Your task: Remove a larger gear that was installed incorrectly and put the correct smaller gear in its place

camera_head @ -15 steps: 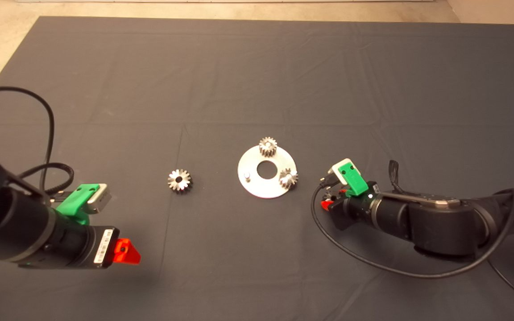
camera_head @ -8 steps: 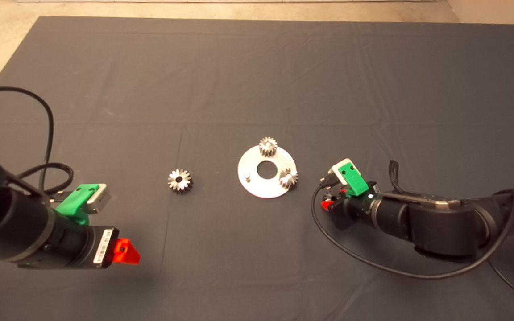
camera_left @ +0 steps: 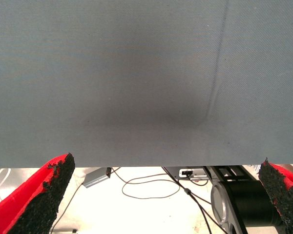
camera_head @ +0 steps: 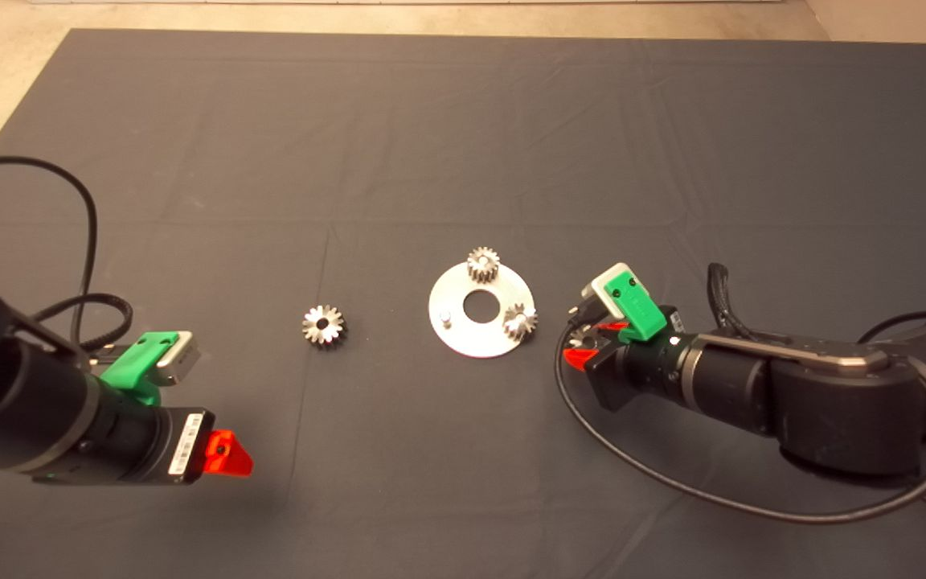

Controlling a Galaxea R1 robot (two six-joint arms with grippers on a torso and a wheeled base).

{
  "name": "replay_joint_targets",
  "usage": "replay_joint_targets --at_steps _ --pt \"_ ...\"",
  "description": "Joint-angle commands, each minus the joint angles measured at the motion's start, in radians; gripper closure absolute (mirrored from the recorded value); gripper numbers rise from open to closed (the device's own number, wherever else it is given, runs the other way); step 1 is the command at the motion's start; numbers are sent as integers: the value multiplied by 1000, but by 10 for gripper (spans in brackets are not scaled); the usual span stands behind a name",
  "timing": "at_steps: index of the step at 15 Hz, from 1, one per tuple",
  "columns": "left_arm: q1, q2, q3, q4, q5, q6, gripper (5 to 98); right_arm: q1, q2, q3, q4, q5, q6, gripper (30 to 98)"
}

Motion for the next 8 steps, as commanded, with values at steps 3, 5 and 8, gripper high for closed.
replay_joint_targets --at_steps 3,5,8 --pt "-8 -7 12 -15 3 -4 61 57 60 -4 -14 -4 12 893" --pt "-8 -9 16 -15 3 -6 61 66 92 -18 -14 -13 12 893" --pt "-8 -10 21 -15 3 -6 61 72 146 -58 -14 -15 11 895"
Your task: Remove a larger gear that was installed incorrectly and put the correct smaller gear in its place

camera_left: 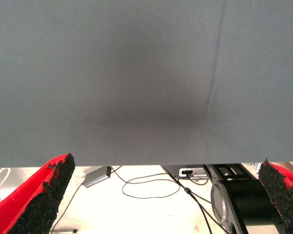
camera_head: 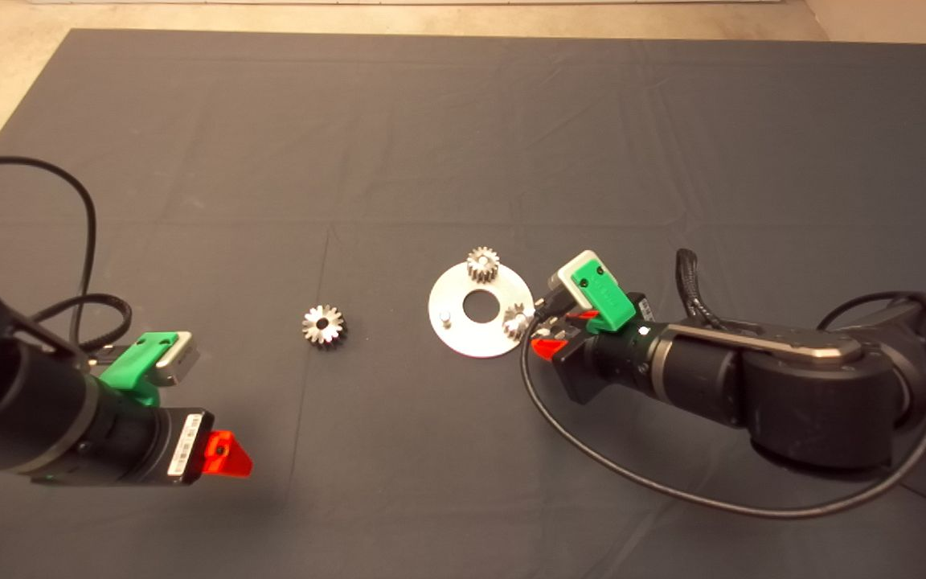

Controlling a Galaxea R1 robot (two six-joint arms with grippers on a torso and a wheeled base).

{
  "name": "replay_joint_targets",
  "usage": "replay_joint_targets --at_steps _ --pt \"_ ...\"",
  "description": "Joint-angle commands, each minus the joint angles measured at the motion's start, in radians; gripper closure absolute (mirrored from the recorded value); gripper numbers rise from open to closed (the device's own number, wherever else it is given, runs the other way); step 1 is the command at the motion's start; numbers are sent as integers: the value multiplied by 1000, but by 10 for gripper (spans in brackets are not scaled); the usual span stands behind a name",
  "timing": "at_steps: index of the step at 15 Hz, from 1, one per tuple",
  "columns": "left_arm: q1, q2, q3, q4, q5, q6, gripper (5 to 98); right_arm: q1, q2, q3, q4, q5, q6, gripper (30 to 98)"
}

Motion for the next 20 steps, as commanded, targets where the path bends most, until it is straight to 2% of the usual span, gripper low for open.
replay_joint_targets --at_steps 1,5,12,20 --pt "-8 -7 13 -15 4 -6 61 33 63 -55 -12 -6 5 894" --pt "-8 -10 13 -15 4 -6 61 36 137 -128 -6 -9 -1 895" --pt "-8 -10 13 -15 4 -6 61 48 222 -264 68 -1 -15 895" --pt "-8 -13 12 -15 4 -6 61 106 241 -269 113 3 -21 897"
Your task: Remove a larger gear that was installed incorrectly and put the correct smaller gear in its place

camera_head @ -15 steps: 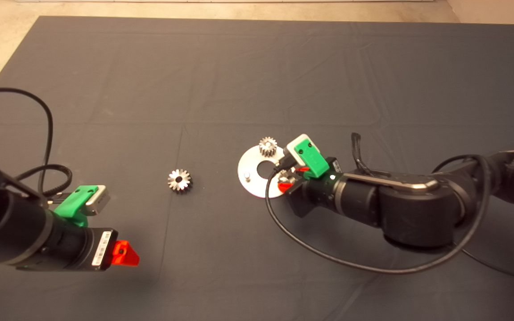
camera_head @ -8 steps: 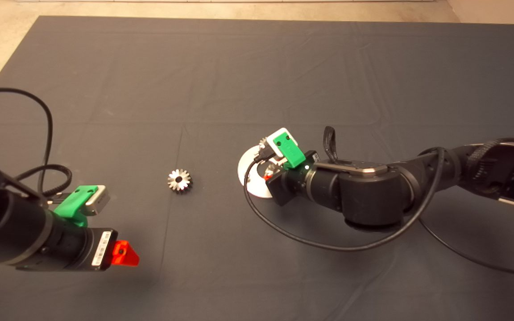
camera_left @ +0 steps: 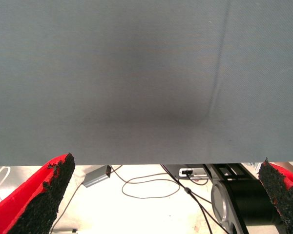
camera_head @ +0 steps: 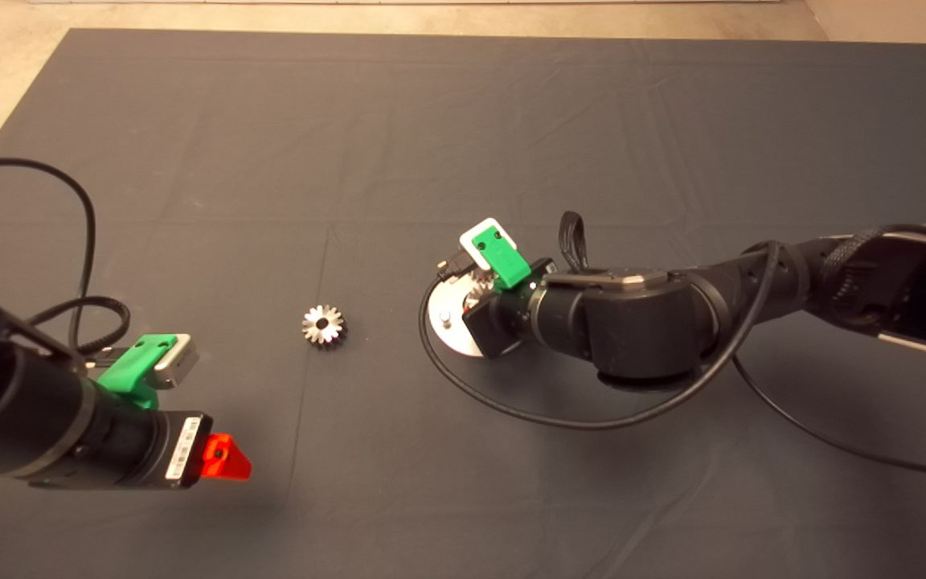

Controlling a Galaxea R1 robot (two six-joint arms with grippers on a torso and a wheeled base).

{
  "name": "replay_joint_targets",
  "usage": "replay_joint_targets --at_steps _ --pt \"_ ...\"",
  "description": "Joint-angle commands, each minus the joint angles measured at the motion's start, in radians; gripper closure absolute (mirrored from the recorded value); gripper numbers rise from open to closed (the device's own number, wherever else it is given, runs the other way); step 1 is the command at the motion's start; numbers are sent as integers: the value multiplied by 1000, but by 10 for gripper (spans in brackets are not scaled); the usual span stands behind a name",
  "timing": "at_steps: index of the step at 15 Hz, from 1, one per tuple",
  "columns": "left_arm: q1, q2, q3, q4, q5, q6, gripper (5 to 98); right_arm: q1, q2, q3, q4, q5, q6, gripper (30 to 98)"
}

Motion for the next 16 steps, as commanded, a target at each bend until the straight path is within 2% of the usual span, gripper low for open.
replay_joint_targets --at_steps 1,12,16 --pt "-8 -5 11 -15 4 -6 61 39 4 7 22 -2 -1 897" --pt "-8 -5 11 -15 3 -6 61 40 81 -66 64 -2 -3 898" --pt "-8 -5 11 -15 3 -6 61 40 84 -74 82 -4 -33 898"
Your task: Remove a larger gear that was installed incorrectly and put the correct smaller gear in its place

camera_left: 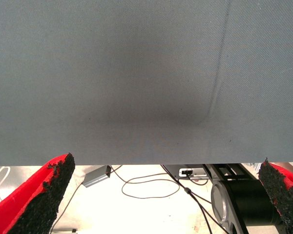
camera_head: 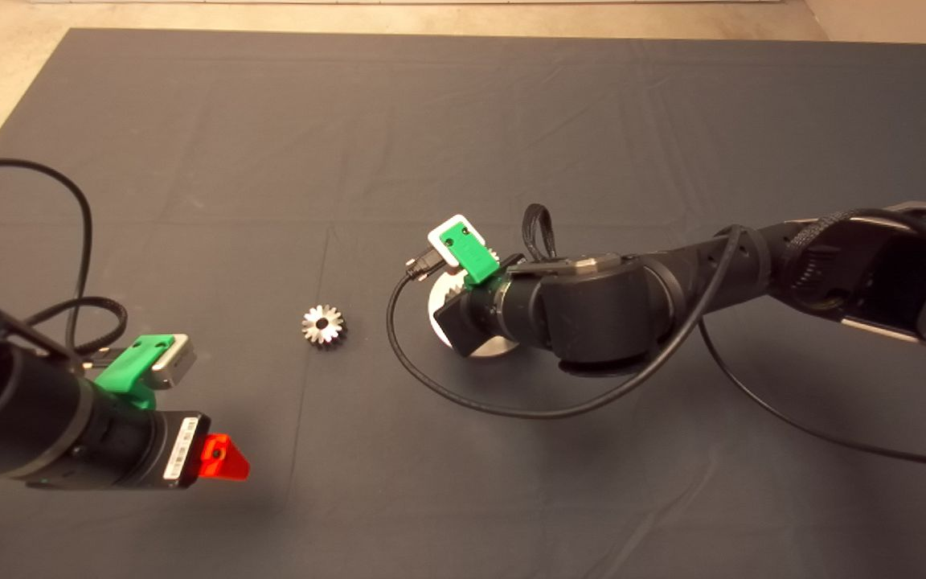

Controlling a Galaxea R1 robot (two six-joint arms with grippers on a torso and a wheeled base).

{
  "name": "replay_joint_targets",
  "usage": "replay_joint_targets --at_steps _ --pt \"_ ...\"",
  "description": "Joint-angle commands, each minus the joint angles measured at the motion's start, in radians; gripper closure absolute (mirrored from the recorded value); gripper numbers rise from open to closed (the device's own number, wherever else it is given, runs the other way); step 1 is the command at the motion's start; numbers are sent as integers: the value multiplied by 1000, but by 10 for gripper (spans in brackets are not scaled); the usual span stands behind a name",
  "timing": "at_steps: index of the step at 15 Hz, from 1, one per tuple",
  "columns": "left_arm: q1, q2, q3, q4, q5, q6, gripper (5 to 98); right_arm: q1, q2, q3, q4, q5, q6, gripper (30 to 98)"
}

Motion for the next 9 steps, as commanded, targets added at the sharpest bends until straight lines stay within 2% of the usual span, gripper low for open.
replay_joint_targets --at_steps 1,7,9 --pt "-8 -5 11 -15 4 -6 61 27 13 2 12 -4 -16 897" --pt "-8 -5 11 -15 4 -6 61 27 37 -33 33 -4 -23 898" --pt "-10 -5 11 -15 3 -6 61 26 42 -42 33 -4 -46 898"
